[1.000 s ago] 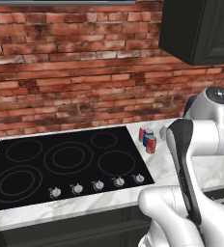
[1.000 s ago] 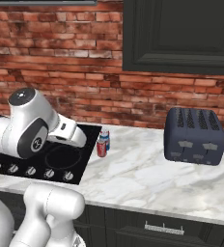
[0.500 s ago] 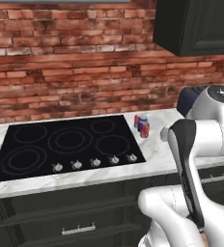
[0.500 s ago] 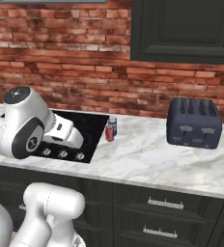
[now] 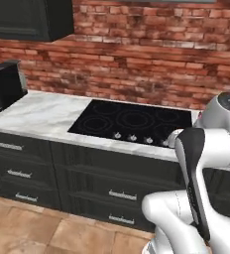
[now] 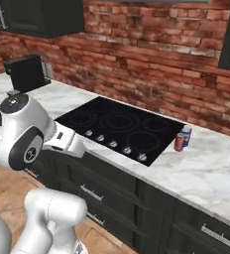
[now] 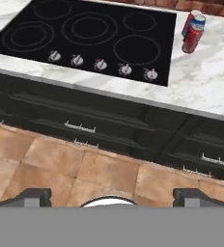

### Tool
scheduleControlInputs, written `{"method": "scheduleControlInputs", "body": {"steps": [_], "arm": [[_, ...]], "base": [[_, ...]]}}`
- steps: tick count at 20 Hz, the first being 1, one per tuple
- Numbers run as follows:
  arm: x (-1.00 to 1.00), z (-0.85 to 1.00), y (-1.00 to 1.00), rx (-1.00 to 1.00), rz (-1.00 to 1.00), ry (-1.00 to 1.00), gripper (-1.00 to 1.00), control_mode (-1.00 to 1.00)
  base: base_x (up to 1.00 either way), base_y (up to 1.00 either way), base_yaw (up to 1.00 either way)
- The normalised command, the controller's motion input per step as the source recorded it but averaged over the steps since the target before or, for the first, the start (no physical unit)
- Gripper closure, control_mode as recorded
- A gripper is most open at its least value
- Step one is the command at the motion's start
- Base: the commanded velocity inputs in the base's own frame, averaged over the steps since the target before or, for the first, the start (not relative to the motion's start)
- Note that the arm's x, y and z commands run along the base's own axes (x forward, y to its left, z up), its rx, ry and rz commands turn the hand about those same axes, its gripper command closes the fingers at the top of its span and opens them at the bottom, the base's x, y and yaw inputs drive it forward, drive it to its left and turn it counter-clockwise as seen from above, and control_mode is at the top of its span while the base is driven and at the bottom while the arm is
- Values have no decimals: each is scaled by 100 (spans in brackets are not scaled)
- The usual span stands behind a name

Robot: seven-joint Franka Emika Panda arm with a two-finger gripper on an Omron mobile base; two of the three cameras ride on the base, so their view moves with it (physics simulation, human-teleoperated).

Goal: Four empty soda cans are scattered around the kitchen. Gather all the cans and cluster them next to the stove for recycling.

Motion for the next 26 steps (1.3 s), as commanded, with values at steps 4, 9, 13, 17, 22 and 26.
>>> {"method": "scheduleControlInputs", "body": {"steps": [4, 9, 13, 17, 22, 26], "arm": [[0, 0, 0, 0, 0, 0, -100, 100], [0, 0, 0, 0, 0, 0, -100, 100], [0, 0, 0, 0, 0, 0, -100, 100], [0, 0, 0, 0, 0, 0, -100, 100], [0, 0, 0, 0, 0, 0, -100, 100], [0, 0, 0, 0, 0, 0, -100, 100]], "base": [[-11, 28, 86], [-32, 60, 81], [-10, 57, 80], [19, 11, 65], [74, -16, 52], [100, -34, 42]]}}
